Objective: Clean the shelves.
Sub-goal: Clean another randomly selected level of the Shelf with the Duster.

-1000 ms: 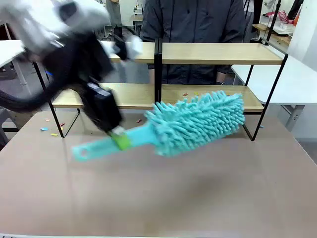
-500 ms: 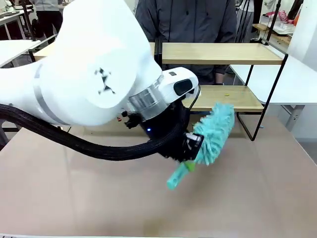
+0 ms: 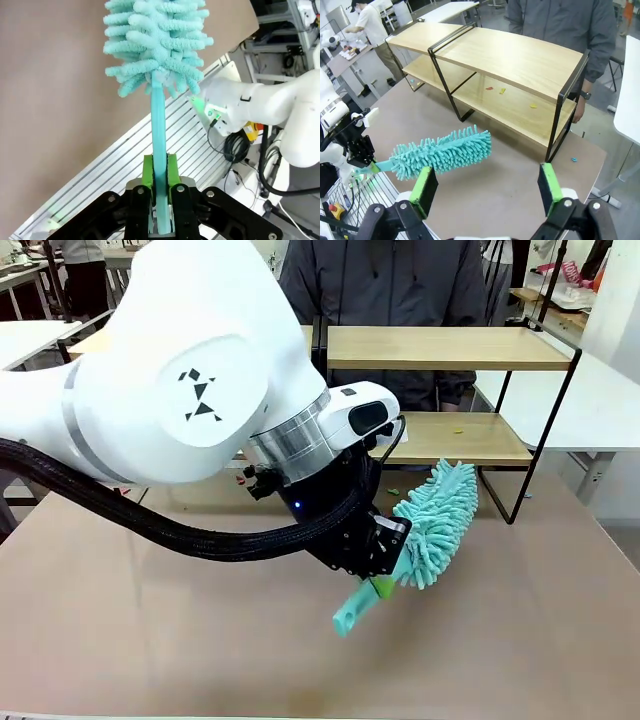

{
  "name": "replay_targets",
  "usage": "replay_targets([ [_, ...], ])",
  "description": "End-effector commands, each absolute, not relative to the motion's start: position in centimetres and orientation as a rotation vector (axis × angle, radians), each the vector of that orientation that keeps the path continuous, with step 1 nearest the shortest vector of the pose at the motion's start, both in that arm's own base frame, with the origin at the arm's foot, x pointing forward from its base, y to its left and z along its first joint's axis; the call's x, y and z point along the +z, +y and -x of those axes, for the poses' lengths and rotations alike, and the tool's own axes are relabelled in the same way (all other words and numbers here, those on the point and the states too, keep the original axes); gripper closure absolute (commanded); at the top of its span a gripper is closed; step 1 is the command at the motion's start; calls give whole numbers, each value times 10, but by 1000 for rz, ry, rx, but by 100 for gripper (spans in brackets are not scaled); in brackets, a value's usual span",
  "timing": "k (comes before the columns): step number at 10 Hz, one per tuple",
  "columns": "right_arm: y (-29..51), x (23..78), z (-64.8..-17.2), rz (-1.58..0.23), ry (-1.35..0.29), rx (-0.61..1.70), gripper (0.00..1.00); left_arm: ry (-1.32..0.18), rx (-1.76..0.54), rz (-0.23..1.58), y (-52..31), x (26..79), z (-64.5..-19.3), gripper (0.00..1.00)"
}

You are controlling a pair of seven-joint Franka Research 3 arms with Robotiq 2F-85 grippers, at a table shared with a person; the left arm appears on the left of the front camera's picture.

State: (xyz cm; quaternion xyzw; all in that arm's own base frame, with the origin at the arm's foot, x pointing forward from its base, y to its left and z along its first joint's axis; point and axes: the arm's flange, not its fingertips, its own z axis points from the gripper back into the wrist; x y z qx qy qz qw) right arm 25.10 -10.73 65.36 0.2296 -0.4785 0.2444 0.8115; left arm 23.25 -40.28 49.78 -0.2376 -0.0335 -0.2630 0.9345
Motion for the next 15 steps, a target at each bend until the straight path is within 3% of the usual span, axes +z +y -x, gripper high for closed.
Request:
replay_targets([
  [1,-107,655,-252,-499,-1026,527,0,-90,-499,427,-408,487,-231,88],
  [2,-107,655,-252,-499,-1026,527,0,-61,-473,391,-411,474,-230,88],
  [6,-107,655,-252,-499,-1026,527,0,-217,-166,308,-435,444,-243,88],
  [11,-107,655,-252,-499,-1026,527,0,-342,24,171,-459,410,-268,88],
  [15,-107,655,-252,-499,-1026,527,0,-265,8,151,-472,385,-305,88],
])
